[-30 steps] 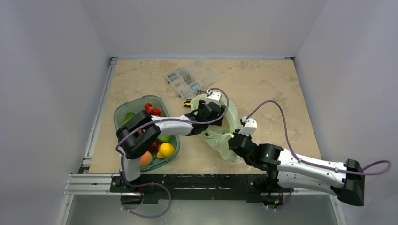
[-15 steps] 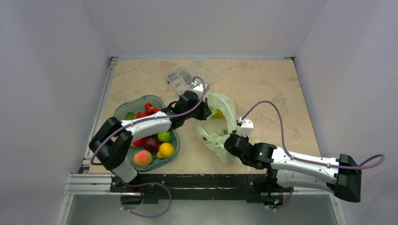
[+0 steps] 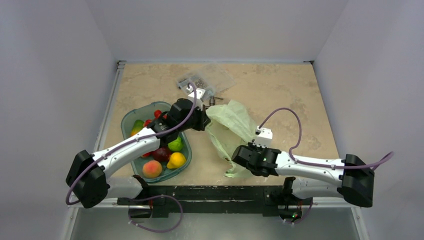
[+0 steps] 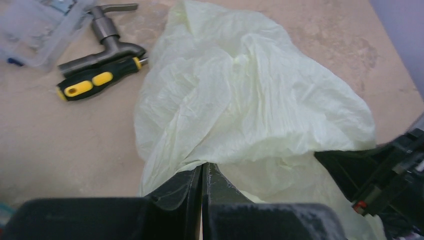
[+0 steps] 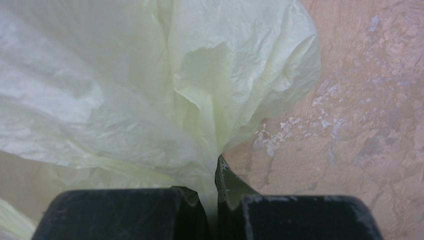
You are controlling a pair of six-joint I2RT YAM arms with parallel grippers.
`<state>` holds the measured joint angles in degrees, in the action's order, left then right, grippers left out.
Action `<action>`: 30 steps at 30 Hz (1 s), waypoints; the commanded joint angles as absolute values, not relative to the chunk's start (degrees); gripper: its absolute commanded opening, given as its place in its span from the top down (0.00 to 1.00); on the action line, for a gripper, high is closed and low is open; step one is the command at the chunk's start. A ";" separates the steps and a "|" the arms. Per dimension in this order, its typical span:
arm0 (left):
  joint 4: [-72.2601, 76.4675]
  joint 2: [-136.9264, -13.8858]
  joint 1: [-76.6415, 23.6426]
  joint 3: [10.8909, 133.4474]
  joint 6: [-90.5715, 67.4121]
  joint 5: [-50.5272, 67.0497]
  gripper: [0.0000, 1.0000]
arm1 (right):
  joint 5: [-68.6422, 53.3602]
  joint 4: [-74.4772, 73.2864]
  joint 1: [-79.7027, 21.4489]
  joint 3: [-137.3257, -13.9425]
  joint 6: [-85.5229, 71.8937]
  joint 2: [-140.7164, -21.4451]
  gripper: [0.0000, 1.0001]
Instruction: Take the fake fruits out of the plastic bag
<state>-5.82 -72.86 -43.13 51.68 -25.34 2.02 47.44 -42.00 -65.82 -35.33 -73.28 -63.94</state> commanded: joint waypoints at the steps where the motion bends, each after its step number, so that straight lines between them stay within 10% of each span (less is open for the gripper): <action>1: -11.82 -74.66 -41.85 51.83 -23.45 -9.66 1.00 | 51.31 -45.55 -65.57 -37.33 -77.32 -64.54 1.00; 10: -13.38 -70.06 -41.48 49.68 -24.97 -13.24 1.00 | 43.03 -30.63 -65.57 -31.96 -60.85 -52.48 1.00; 19: -18.60 -58.42 -41.46 46.93 -29.83 -5.04 0.39 | 40.29 -27.11 -65.56 -31.43 -56.62 -51.86 1.00; 30: -15.58 -46.32 -41.50 44.31 -34.41 8.56 0.27 | 39.17 -25.29 -65.50 -31.34 -54.83 -51.49 1.00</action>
